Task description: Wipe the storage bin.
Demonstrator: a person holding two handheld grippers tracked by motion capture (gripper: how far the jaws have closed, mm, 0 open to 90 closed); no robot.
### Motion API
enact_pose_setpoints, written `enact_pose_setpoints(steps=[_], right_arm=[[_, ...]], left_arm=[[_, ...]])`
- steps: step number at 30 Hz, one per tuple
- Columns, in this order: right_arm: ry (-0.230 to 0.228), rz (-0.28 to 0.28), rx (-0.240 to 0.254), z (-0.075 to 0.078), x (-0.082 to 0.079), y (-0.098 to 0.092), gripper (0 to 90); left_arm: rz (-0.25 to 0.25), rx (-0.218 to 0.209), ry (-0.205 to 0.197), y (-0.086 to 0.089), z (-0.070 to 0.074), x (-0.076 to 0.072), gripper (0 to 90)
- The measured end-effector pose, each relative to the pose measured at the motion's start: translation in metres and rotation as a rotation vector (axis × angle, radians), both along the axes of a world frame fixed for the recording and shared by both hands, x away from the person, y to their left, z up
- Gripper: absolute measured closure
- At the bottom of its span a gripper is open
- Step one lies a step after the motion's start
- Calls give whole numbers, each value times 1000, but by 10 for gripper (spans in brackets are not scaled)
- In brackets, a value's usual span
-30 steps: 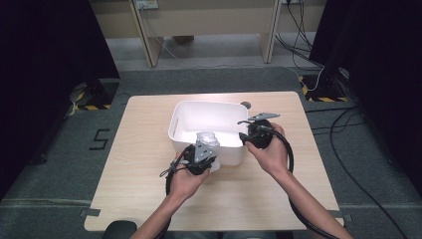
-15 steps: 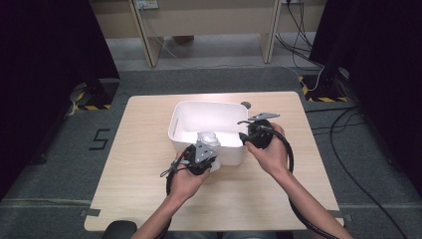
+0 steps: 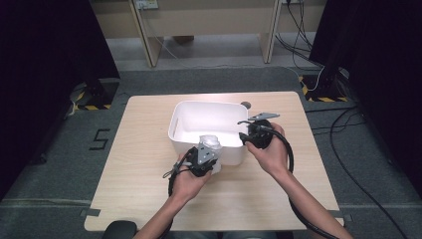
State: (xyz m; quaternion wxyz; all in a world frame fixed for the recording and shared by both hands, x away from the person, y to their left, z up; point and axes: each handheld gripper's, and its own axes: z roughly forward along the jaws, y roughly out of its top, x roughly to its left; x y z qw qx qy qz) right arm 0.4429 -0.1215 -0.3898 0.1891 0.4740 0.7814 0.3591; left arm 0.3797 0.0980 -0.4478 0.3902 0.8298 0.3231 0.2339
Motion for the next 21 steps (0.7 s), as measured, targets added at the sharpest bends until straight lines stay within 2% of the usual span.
enact_pose_setpoints(steps=[21], right_arm=[[-1, 1, -2, 0, 0, 0, 613]], left_arm=[[-12, 25, 63, -5, -23, 6, 816]])
